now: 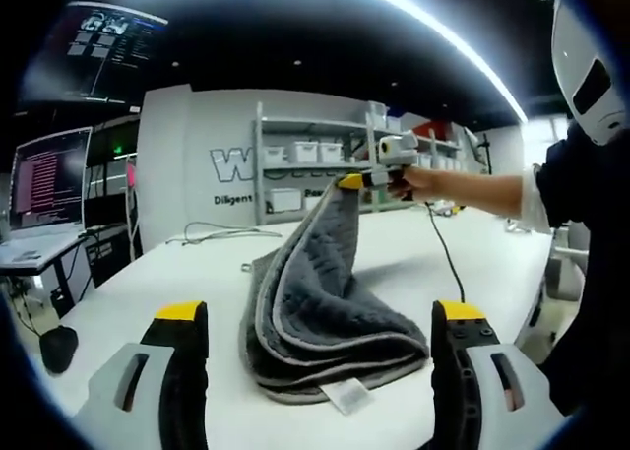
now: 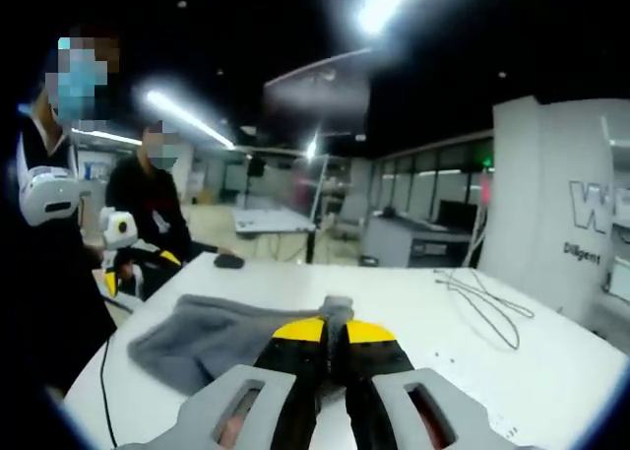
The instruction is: Open the folded towel by lifting each exposed corner and separating the folded layers until the towel lies flat within the target outline without major curled edges
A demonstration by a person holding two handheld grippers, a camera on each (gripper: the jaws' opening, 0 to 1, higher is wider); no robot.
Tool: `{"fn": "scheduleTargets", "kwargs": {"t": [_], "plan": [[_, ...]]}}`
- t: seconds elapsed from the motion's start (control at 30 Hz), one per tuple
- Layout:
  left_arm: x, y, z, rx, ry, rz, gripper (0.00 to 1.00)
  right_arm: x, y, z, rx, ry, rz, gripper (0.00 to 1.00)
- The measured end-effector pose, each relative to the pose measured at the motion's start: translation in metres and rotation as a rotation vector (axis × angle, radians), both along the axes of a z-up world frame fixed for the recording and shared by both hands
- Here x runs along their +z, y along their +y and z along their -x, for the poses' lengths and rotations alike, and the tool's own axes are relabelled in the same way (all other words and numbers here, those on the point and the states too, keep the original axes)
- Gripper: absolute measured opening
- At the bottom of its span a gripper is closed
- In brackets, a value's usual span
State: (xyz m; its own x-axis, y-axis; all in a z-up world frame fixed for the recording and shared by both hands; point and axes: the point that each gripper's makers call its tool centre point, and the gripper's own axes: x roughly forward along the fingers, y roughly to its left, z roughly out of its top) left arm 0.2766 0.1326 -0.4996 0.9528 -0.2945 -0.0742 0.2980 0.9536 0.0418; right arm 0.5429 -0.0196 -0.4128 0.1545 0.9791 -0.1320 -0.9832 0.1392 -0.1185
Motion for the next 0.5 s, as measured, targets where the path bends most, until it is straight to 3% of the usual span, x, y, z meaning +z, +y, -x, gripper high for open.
{"fn": "scheduleTargets", "kwargs": {"t": [0.5], "plan": [[-0.007,0.003,-0.008,0.004,0.017,0.012,0.86,0.005,-0.016,0.011,0.016,-0.005,-0.046,0.01]]}}
